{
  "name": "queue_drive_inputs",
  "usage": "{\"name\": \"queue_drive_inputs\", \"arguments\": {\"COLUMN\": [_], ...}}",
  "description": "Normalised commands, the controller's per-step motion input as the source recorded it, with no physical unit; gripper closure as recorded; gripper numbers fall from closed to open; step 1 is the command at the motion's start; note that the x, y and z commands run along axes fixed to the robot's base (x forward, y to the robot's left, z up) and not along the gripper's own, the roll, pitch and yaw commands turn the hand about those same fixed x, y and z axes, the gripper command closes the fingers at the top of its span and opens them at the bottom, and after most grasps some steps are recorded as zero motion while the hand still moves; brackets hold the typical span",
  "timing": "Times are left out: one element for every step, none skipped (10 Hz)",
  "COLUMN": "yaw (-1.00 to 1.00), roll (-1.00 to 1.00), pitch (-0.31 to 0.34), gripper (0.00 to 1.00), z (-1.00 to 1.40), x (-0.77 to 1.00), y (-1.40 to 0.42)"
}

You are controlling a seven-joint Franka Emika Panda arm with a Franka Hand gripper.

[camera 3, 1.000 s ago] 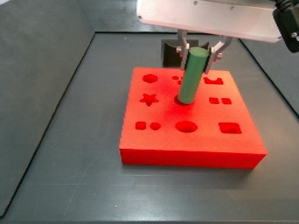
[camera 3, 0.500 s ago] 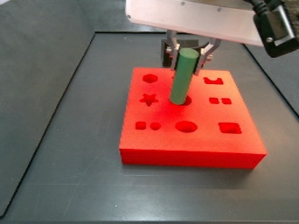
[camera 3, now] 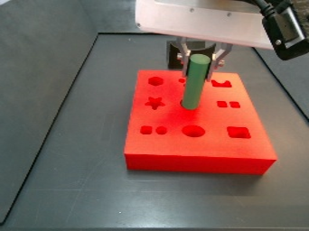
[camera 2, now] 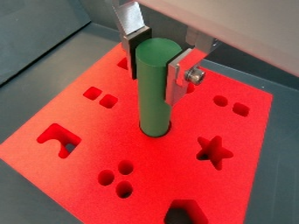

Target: Insert the round object.

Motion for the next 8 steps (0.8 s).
{"name": "queue_drive_inputs", "arguments": {"yaw": [-0.17, -0.16, -0.11, -0.10, -0.12, -0.12, -0.10, -0.07], "roll": [0.00, 0.03, 0.24, 0.26, 0.19, 0.13, 0.11, 0.11], "pitch": [-0.049, -0.094, -0.167, -0.166, -0.179, -0.197, -0.200, -0.177], "gripper": [1.00, 1.00, 1.00, 1.00, 1.00, 1.00, 1.00, 1.00], "z": [-0.09, -0.27, -0.60, -0.65, -0.70, -0.75, -0.78, -0.79], "x": [-0.10, -0.10, 0.00, 0.00, 0.04, 0.03, 0.01, 0.00], "y": [0.00, 0.00, -0.11, -0.09, -0.10, -0.07, -0.03, 0.00]}}
